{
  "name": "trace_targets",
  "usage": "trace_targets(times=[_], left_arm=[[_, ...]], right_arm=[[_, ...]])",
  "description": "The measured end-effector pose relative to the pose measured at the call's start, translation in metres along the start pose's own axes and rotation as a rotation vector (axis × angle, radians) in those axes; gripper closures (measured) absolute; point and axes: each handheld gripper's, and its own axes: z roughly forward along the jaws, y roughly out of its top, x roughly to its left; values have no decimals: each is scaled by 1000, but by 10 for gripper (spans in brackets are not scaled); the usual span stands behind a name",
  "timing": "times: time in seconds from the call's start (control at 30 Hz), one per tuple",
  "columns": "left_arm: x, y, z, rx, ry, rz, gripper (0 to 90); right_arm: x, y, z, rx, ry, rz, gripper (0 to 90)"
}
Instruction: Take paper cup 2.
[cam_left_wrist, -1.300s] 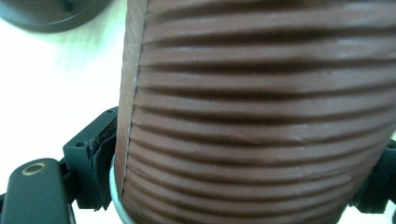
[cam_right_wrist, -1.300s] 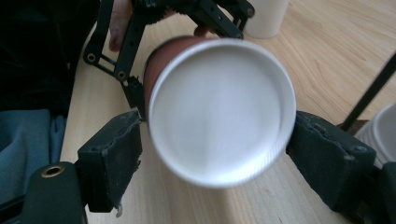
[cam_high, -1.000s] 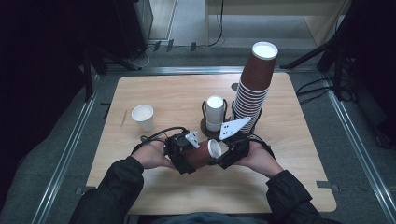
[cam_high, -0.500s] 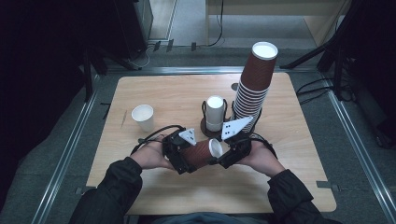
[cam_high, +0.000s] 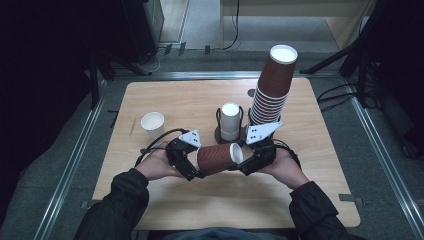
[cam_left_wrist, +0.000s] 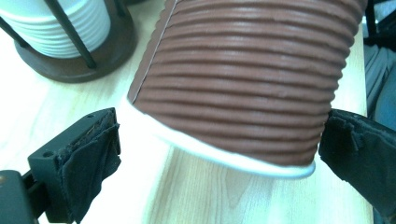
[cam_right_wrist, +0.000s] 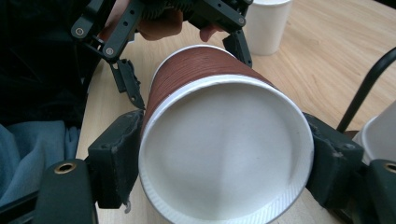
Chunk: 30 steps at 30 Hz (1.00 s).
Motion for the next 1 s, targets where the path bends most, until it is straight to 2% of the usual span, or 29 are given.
trace_targets(times=[0.13,0.3,0.37,0.67,0.73,1.0], left_arm=[[0,-2,-1,-25,-19,-11,0],[-2,-1,3,-58,-50,-30,0],[-4,0,4,-58,-48,-23,0],[-5,3,0,-146,-75,-30,0],[-5,4,-2,-168,-77,-22,26],[-3,3,-3,-158,-85,-27,75]], right_arm=[[-1,0,-4,-22,-6,5,234],[0,2,-7,-84,18,17,234],[1,3,-8,-105,27,21,234],[3,6,-8,-159,66,36,234],[3,6,-7,-170,79,43,234],[3,5,-5,-171,79,47,238]])
